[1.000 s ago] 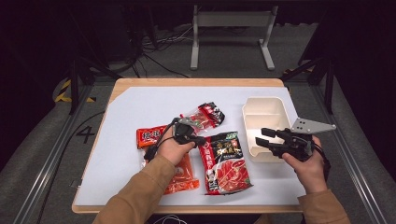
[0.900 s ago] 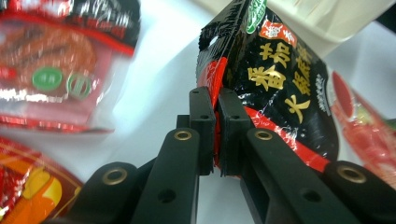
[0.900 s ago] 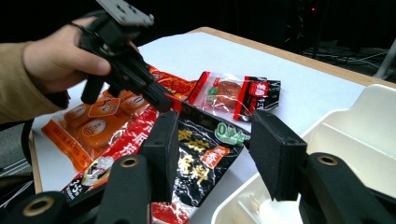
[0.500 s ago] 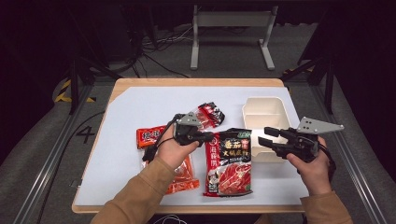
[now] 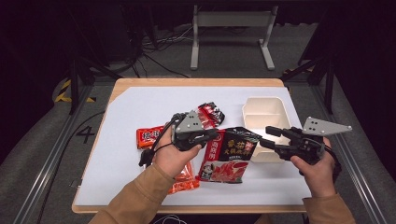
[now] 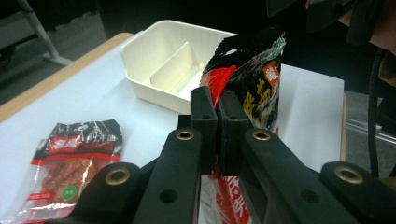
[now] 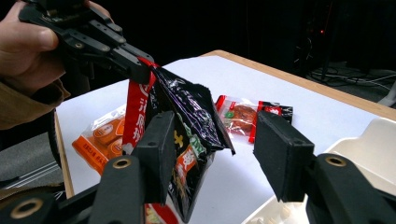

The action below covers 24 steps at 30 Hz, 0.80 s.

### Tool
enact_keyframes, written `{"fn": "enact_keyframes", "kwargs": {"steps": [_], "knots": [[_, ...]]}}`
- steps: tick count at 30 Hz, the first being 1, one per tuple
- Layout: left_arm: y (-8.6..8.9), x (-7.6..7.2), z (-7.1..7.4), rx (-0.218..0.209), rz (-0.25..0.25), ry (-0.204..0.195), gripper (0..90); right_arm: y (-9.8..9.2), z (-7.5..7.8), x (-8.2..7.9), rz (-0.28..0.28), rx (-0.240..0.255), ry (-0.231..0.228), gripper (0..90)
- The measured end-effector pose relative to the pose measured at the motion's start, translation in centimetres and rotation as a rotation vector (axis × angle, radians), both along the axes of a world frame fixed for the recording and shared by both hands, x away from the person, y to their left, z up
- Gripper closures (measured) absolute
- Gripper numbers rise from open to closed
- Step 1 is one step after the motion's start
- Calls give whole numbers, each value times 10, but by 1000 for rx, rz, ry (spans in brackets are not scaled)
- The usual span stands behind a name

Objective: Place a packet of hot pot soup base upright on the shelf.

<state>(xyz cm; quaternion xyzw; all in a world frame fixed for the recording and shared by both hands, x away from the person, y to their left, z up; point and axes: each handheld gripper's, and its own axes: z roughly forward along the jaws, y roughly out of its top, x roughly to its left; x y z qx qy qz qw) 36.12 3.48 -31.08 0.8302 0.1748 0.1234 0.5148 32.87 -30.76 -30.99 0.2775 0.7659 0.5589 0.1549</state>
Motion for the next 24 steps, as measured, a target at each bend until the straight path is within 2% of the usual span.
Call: {"fn": "enact_keyframes", "kwargs": {"steps": [2, 4, 6, 9, 16, 24], "knots": [[0, -1, 2, -2, -2, -7, 879, 1, 0, 0, 3, -1, -1, 486], [3, -3, 6, -2, 25, -51, 880, 2, 0, 0, 2, -3, 1, 481], [4, -5, 9, -9, 35, -71, 880, 3, 0, 1, 4, -5, 1, 480], [5, -7, 12, -12, 43, -86, 879, 5, -1, 2, 4, -10, 1, 471], [9, -8, 18, -56, 44, -86, 879, 16, -3, 9, 25, -32, 21, 436], [9, -11, 23, -78, 30, -98, 879, 36, -8, 22, 93, -39, 41, 427]]}}
